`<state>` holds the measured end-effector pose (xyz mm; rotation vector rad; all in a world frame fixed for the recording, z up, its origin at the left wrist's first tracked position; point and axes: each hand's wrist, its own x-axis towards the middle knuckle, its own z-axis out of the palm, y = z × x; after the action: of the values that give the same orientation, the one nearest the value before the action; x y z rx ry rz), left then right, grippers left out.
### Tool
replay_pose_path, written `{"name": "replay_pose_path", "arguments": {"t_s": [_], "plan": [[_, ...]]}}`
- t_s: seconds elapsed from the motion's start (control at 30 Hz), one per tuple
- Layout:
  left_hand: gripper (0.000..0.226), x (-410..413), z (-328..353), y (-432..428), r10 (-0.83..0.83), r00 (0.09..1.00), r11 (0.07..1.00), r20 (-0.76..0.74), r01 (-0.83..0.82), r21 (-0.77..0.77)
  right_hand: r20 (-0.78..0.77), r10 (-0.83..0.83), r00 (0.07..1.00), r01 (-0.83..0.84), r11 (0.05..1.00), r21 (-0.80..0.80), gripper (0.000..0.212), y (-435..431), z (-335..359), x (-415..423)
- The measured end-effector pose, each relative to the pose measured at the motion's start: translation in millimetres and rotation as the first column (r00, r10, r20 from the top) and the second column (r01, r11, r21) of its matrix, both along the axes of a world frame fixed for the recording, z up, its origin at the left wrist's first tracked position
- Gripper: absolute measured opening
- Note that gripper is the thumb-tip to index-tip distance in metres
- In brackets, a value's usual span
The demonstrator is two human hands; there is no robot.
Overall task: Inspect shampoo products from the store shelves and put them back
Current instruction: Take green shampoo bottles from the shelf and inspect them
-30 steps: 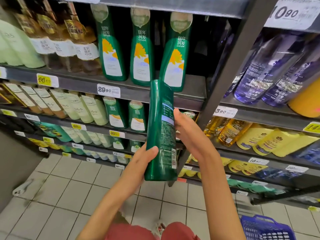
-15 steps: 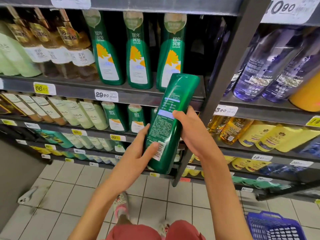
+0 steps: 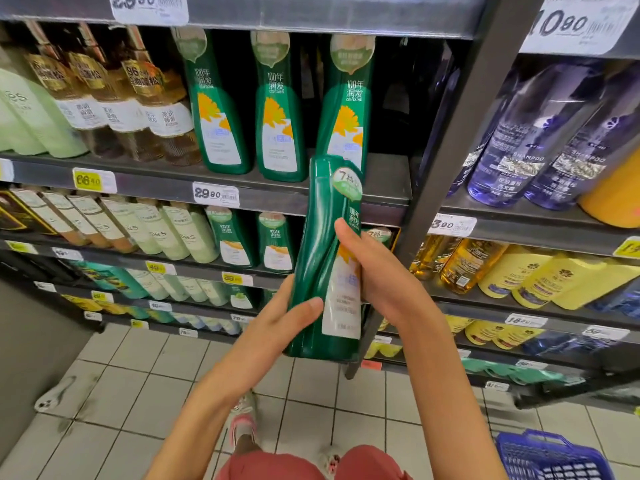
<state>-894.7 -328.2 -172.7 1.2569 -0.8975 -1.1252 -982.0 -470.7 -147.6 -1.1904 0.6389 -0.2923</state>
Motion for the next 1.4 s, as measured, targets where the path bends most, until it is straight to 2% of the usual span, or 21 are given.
{"name": "replay_pose_path", "arguments": {"t_s": [0.1,0.2,0.27,0.33,0.43,0.53,0.6,0.7,0.77,0.87,1.0,1.13,1.23,1.33,1.4], "plan": [[0.034,3.4,0.3,-2.6,0.0,1.0,0.999,0.008,-0.001,0.053,0.127,-0.103,0.986,0.091,0.991,0.102,0.034,-1.6,-6.6,0.1],[0.037,7.6,0.4,-3.1,0.037,0.998,0.996,0.046,-0.041,0.083,0.167,-0.102,0.981,0.095,0.994,0.052,0.021,-4.6,-13.2,0.0],[0.044,6.6,-3.1,-5.7,0.101,0.99,0.987,0.095,-0.112,0.116,0.13,-0.068,0.989,0.076,0.996,-0.057,0.023,-3.0,-14.7,2.8],[0.044,3.0,-7.6,-6.7,0.166,0.986,0.975,-0.013,-0.162,0.149,0.098,-0.035,0.995,0.048,0.989,-0.138,0.027,-0.1,-19.2,2.6],[0.037,0.5,-16.0,-4.7,0.223,0.956,0.969,-0.189,-0.197,0.148,0.05,0.071,0.996,-0.063,0.987,-0.144,0.036,10.4,-33.4,-5.9],[0.043,3.3,-25.0,-1.4,0.249,0.937,0.965,-0.244,-0.217,0.149,-0.016,0.118,0.993,-0.119,0.985,-0.129,0.04,27.9,-50.7,-15.1],[0.049,8.6,-27.5,0.2,0.22,0.963,0.965,-0.154,-0.192,0.177,0.007,0.095,0.995,-0.094,0.988,-0.124,0.036,33.1,-56.9,-17.2],[0.042,18.9,-29.1,7.0,0.136,0.985,0.971,0.104,-0.153,0.185,0.048,0.091,0.995,-0.082,0.982,-0.171,0.034,36.9,-60.7,-19.1],[0.037,23.1,-29.7,9.5,0.112,0.968,0.975,0.227,-0.151,0.164,0.064,0.067,0.996,-0.049,0.967,-0.251,0.032,39.8,-64.2,-20.7],[0.042,21.0,-31.3,8.9,0.123,0.93,0.982,0.347,-0.165,0.096,0.107,0.07,0.992,-0.027,0.932,-0.361,0.043,41.4,-66.2,-24.4],[0.046,13.5,-35.8,13.2,0.196,0.832,0.979,0.519,-0.199,-0.051,0.149,0.082,0.985,-0.014,0.913,-0.409,0.049,40.7,-64.4,-28.5],[0.044,7.6,-35.1,17.1,0.255,0.845,0.966,0.471,-0.239,-0.094,0.125,0.133,0.983,-0.071,0.91,-0.409,0.052,41.2,-58.3,-31.3],[0.039,10.0,-30.2,21.9,0.226,0.885,0.969,0.407,-0.247,0.001,0.016,0.175,0.985,-0.155,0.91,-0.384,0.042,38.4,-53.8,-31.9],[0.039,9.2,-22.4,28.0,0.217,0.944,0.962,0.248,-0.25,0.111,-0.069,0.198,0.978,-0.209,0.948,-0.242,0.036,37.3,-47.0,-31.2],[0.042,5.0,-19.3,26.1,0.234,0.971,0.945,0.042,-0.237,0.226,-0.1,0.195,0.976,-0.203,0.976,-0.078,0.039,39.1,-43.0,-26.7]]}}
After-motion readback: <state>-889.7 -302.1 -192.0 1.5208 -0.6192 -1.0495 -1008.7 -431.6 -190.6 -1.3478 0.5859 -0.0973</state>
